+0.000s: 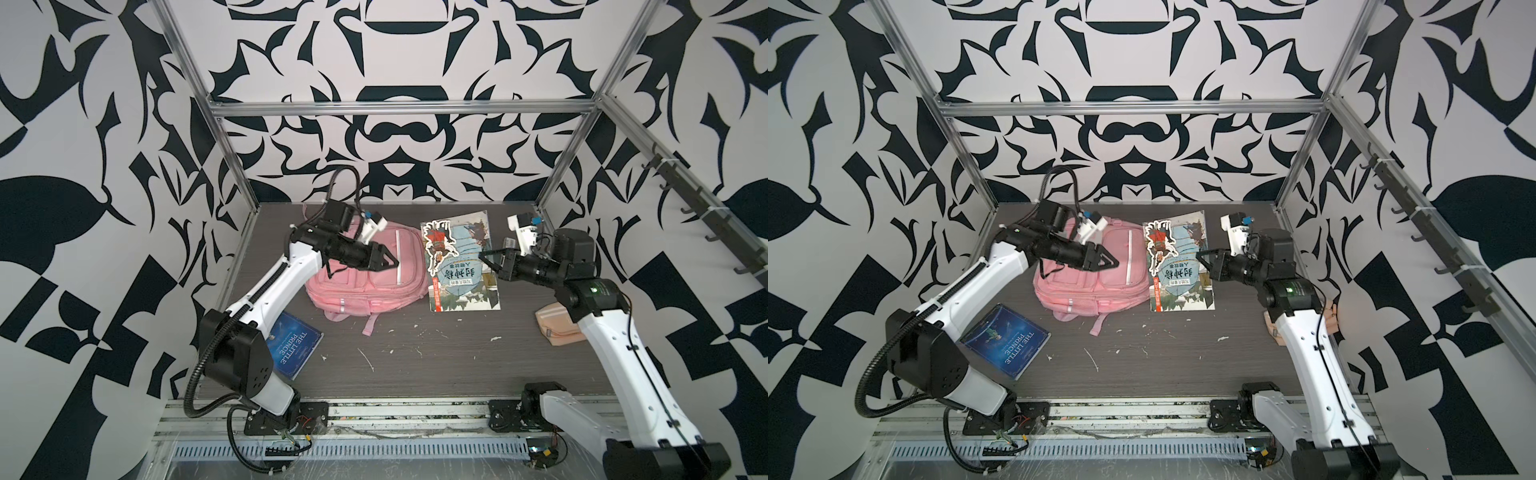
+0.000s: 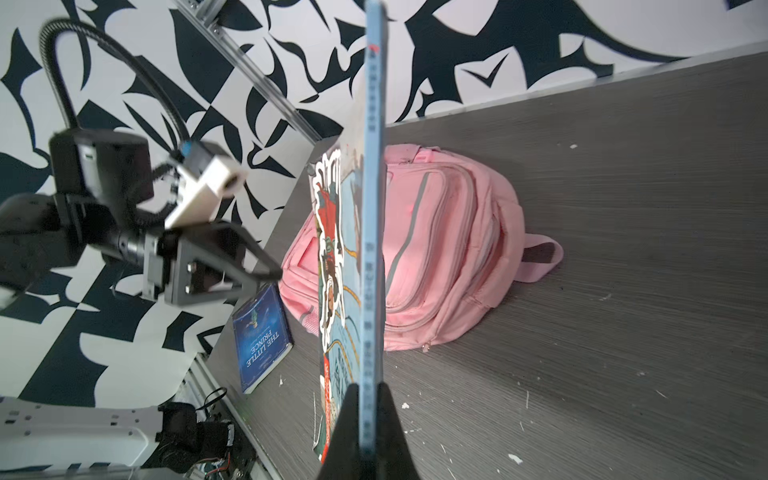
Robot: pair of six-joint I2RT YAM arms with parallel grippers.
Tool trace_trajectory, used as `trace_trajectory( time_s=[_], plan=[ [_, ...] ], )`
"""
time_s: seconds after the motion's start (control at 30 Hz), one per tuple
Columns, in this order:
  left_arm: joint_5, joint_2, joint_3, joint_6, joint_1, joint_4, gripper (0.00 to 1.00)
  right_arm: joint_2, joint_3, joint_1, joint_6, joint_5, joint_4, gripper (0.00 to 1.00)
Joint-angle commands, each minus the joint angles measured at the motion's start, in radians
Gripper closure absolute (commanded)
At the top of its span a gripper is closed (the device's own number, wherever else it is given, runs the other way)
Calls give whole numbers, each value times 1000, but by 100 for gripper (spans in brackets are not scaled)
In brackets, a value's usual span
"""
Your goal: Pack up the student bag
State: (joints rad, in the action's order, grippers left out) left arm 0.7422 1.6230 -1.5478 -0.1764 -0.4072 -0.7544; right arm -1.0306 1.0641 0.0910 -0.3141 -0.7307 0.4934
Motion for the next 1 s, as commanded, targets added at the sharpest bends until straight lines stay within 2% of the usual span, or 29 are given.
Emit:
trace_trajectory(
  time_s=[0.0, 0.13, 0.2, 0.3, 0.4, 0.5, 0.7, 0.8, 0.97],
  plan=[
    [194, 115, -239, 83, 5, -46, 59, -51, 44, 69, 34, -78, -22, 100],
    [302, 261, -396, 15, 10, 68, 55, -115, 90, 144, 121, -96, 46, 100],
    [370, 361, -508, -14, -2, 76, 47, -151, 135, 140, 184, -124, 89, 100],
    [404, 418, -535, -43, -14, 127, 45, -233, 253, 139, 281, -177, 205, 100],
    [456, 423, -486, -105, -32, 211, 45, -297, 339, 139, 346, -234, 298, 100],
    [497, 390, -376, -188, -53, 345, 45, -313, 334, 139, 313, -309, 268, 100],
    [564, 300, -62, -574, -40, 921, 44, -334, 347, 142, 303, -330, 269, 100],
    [567, 284, 12, -709, -9, 1106, 44, -331, 349, 141, 324, -314, 300, 100],
    [539, 305, 32, -881, 38, 1357, 43, -326, 335, 142, 421, -197, 392, 100]
  ],
)
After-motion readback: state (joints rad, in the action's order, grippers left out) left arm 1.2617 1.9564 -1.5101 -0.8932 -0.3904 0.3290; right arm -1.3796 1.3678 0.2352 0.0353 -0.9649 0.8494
